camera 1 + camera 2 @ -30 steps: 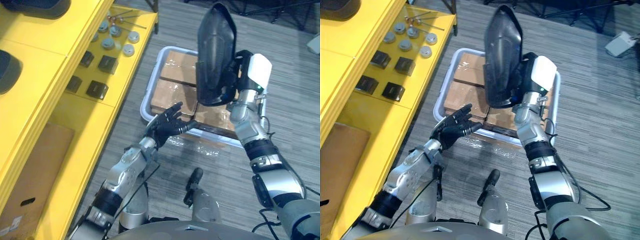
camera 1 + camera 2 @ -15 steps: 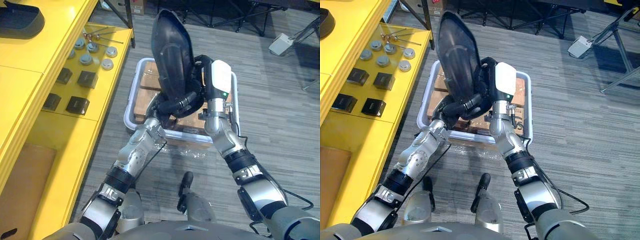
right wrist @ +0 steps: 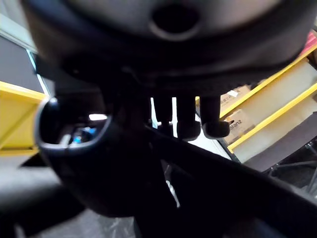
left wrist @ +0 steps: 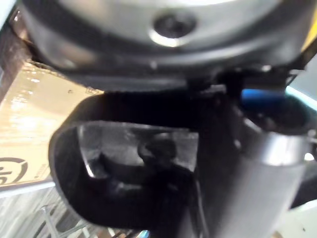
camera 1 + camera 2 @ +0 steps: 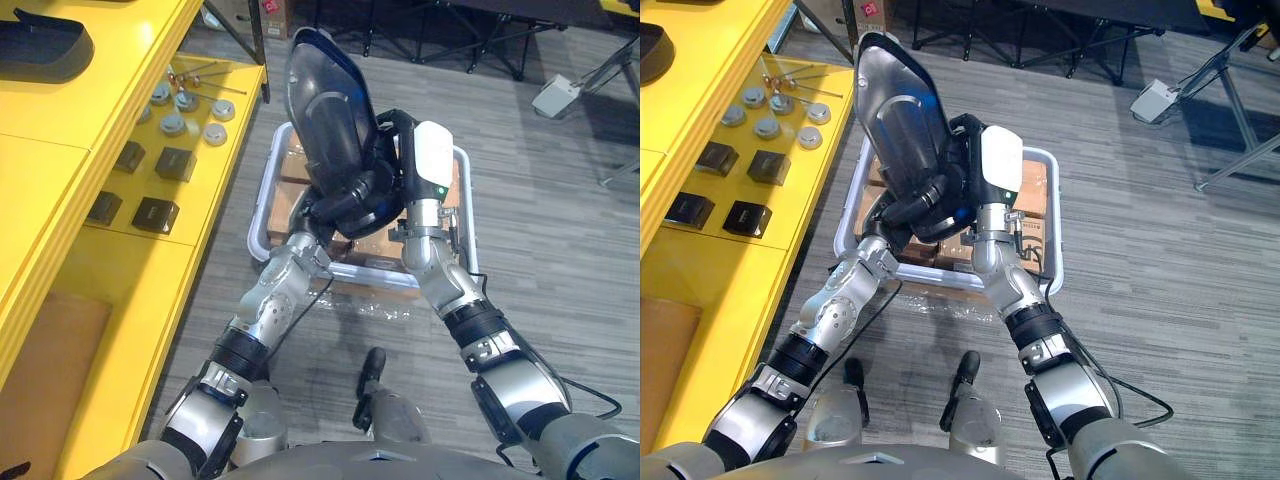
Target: Walk over and take three plastic housings, then place them on the shelf
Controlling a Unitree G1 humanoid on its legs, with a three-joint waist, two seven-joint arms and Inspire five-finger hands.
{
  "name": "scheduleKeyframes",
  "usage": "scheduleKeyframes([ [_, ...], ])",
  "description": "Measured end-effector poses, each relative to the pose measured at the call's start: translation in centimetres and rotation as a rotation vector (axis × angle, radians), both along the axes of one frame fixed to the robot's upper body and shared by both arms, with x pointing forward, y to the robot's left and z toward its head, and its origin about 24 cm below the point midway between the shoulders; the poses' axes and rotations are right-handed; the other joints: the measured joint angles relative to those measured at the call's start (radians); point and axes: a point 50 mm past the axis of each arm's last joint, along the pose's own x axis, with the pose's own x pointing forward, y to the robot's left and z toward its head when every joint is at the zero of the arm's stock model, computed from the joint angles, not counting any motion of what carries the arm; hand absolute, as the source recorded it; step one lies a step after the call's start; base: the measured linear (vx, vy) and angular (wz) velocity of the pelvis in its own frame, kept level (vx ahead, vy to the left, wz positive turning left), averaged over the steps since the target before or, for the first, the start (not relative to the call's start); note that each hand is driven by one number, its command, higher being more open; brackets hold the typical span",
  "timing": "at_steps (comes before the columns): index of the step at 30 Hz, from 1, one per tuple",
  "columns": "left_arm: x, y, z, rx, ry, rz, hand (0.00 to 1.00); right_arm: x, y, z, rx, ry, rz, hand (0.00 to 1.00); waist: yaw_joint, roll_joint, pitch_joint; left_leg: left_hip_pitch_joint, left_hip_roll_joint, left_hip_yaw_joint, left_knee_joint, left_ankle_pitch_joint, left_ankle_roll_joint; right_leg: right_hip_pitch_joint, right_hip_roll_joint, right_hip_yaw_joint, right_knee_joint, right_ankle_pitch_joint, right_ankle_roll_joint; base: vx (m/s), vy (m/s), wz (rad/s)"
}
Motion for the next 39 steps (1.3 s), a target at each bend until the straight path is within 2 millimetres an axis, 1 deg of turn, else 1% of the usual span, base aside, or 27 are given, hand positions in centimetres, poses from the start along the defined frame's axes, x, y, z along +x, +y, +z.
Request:
scheduleKeyframes([
  [3,0.1,0.3,0.0,-0.016,0.002,0.033,0.0,-0.8,0.8,-0.1,0.039,-0.034,0.039,0.0,-0.005,-0.003,-0.023,0.004,0.0,0.004,0.0,-0.002,0.0,0.001,0.0,0.002,0.0,0.0,0.0,0.02,0.012,-0.04],
  [6,-0.3,-0.3,-0.1,-0.025,-0.025,0.018,0.0,-1.0,0.9,-0.3,0.088,-0.023,0.041,0.0,0.001,-0.005,-0.029,0.028,0.0,0.008,-0.006,-0.003,0.0,0.021,0.0,0.004,-0.001,0.0,0.0,0.0,0.01,-0.03],
  [8,-0.7,0.0,-0.6,-0.027,-0.019,0.036,0.0,-1.6,1.2,-1.1,0.129,0.004,0.045,0.0,-0.001,-0.013,-0.046,0.052,0.0,0.024,-0.022,-0.004,-0.001,0.027,0.0,0.014,-0.002,-0.002,0.0,-0.01,0.013,-0.16],
  [11,-1.4,-0.3,-1.6,-0.027,0.003,0.033,0.0,-2.4,1.0,-2.2,0.153,0.03,0.042,0.0,-0.007,-0.02,-0.067,0.072,-0.001,0.036,-0.038,-0.004,-0.002,0.031,0.0,0.02,-0.002,-0.005,-0.002,0.01,0.008,-0.13],
  [12,-1.7,-0.4,-2.0,-0.032,0.019,0.032,0.0,-2.7,0.9,-2.7,0.171,0.046,0.043,0.0,-0.018,-0.022,-0.078,0.074,-0.001,0.037,-0.042,-0.004,-0.003,0.031,0.001,0.02,-0.002,-0.006,-0.002,0.01,0.004,-0.04],
  [13,-1.8,-0.4,-2.1,-0.03,0.022,0.031,0.0,-2.8,0.9,-2.8,0.176,0.052,0.042,0.0,-0.022,-0.023,-0.082,0.077,-0.001,0.038,-0.047,-0.003,-0.004,0.031,0.001,0.02,-0.002,-0.006,-0.002,0.01,0.003,-0.07],
  [14,-1.9,-0.5,-2.3,-0.023,0.023,0.029,0.0,-3.0,0.8,-3.1,0.19,0.058,0.042,1.0,-0.024,-0.022,-0.084,0.09,-0.002,0.046,-0.059,0.001,-0.006,0.033,0.001,0.025,-0.002,-0.007,-0.001,0.01,0.004,-0.15],
  [19,-2.2,-0.4,-2.6,0.044,0.0,0.033,0.0,-4.1,0.3,-4.5,0.22,0.087,0.05,1.0,-0.031,-0.022,-0.105,0.122,0.0,0.063,-0.095,0.014,-0.01,0.036,0.006,0.039,-0.002,-0.01,-0.002,0.02,-0.002,-0.11],
  [21,-2.2,0.0,-2.5,0.018,0.004,0.068,0.0,-4.9,0.1,-4.5,0.28,0.079,0.057,1.0,-0.031,-0.016,-0.113,0.133,0.0,0.07,-0.102,0.016,-0.011,0.038,0.008,0.037,-0.002,-0.01,-0.002,0.03,0.0,-0.1],
  [23,-2.4,1.5,-1.6,-0.056,-0.004,0.193,0.0,-6.3,0.0,-4.5,0.376,0.073,0.07,1.0,-0.038,-0.009,-0.117,0.15,0.0,0.075,-0.108,0.016,-0.011,0.05,0.009,0.026,-0.002,-0.011,-0.003,0.03,0.006,-0.06],
  [24,-2.5,1.8,-1.3,-0.054,-0.019,0.217,0.0,-6.6,0.1,-4.5,0.398,0.073,0.083,1.0,-0.039,-0.007,-0.118,0.155,0.0,0.076,-0.111,0.016,-0.011,0.054,0.009,0.021,-0.002,-0.011,-0.004,0.0,0.0,0.0],
  [26,-3.3,3.4,-0.2,0.001,-0.097,0.314,0.0,-7.6,0.5,-4.1,0.51,0.07,0.118,1.0,-0.04,0.008,-0.131,0.172,-0.003,0.08,-0.123,0.016,-0.011,0.063,0.009,0.009,-0.002,-0.012,-0.005,0.01,0.004,-0.02],
  [28,-4.0,4.3,0.2,0.052,-0.138,0.38,0.0,-8.1,0.5,-3.9,0.576,0.077,0.138,1.0,-0.04,0.017,-0.148,0.178,-0.003,0.08,-0.124,0.014,-0.012,0.07,0.009,0.004,-0.002,-0.016,-0.008,0.0,0.006,0.03],
  [29,-4.7,5.0,0.7,0.134,-0.192,0.432,0.0,-8.6,0.4,-3.8,0.604,0.088,0.162,1.0,-0.038,0.023,-0.163,0.178,-0.002,0.079,-0.125,0.014,-0.012,0.074,0.009,-0.002,-0.002,-0.02,-0.008,0.01,0.01,0.09],
  [31,-5.5,5.5,1.3,0.213,-0.26,0.486,0.0,-9.2,0.3,-3.8,0.638,0.104,0.19,1.0,-0.036,0.025,-0.164,0.186,-0.002,0.074,-0.125,0.014,-0.012,0.085,0.009,-0.007,-0.003,-0.022,-0.006,0.0,0.009,0.08],
  [32,-6.2,6.2,1.6,0.273,-0.293,0.557,0.0,-9.7,-0.1,-3.9,0.689,0.116,0.198,1.0,-0.033,0.028,-0.167,0.193,-0.002,0.074,-0.125,0.013,-0.013,0.091,0.009,-0.009,-0.003,-0.026,-0.005,-0.02,0.008,0.03],
  [33,-6.7,7.5,1.7,0.336,-0.314,0.66,0.0,-10.2,-1.2,-4.0,0.771,0.12,0.179,1.0,-0.035,0.031,-0.171,0.195,-0.002,0.074,-0.125,0.011,-0.013,0.094,0.009,-0.011,-0.006,-0.03,-0.005,0.0,0.0,0.0],
  [34,-6.9,8.4,1.7,0.368,-0.317,0.723,0.0,-10.5,-1.9,-4.0,0.819,0.119,0.163,1.0,-0.035,0.033,-0.172,0.196,-0.002,0.075,-0.127,0.009,-0.013,0.095,0.009,-0.012,-0.008,-0.036,-0.002,0.0,0.0,0.0],
  [35,-7.6,10.3,1.5,0.418,-0.306,0.841,0.0,-10.9,-3.6,-4.2,0.911,0.11,0.121,1.0,-0.041,0.038,-0.175,0.202,-0.002,0.077,-0.133,0.007,-0.01,0.097,0.01,-0.013,-0.008,-0.04,-0.005,0.0,0.0,0.0],
  [36,-8.4,12.2,1.1,0.451,-0.272,0.955,0.0,-11.4,-5.4,-4.7,0.965,0.102,0.067,1.0,-0.049,0.043,-0.181,0.208,-0.002,0.078,-0.142,0.008,-0.009,0.1,0.01,-0.015,-0.008,-0.043,-0.005,0.0,0.0,0.0],
  [37,-8.8,13.0,0.8,0.465,-0.25,1.005,0.0,-11.8,-6.1,-5.0,0.984,0.103,0.042,1.0,-0.053,0.045,-0.187,0.208,-0.002,0.078,-0.143,0.008,-0.009,0.099,0.011,-0.016,-0.008,-0.044,-0.006,0.0,0.0,0.0],
  [38,-9.6,14.2,0.3,0.482,-0.213,1.083,0.0,-12.5,-7.7,-5.4,1.014,0.099,-0.011,1.0,-0.053,0.051,-0.194,0.208,-0.001,0.078,-0.145,0.008,-0.01,0.098,0.011,-0.016,-0.008,-0.045,-0.007,0.07,0.052,-0.03],
  [39,-11.2,14.4,0.1,0.477,-0.244,1.075,0.0,-13.2,-7.4,-6.5,1.068,0.219,0.124,1.0,-0.057,0.058,-0.204,0.205,-0.001,0.081,-0.146,0.01,-0.017,0.093,0.012,-0.015,-0.008,-0.044,-0.011,0.08,0.057,-0.03],
])
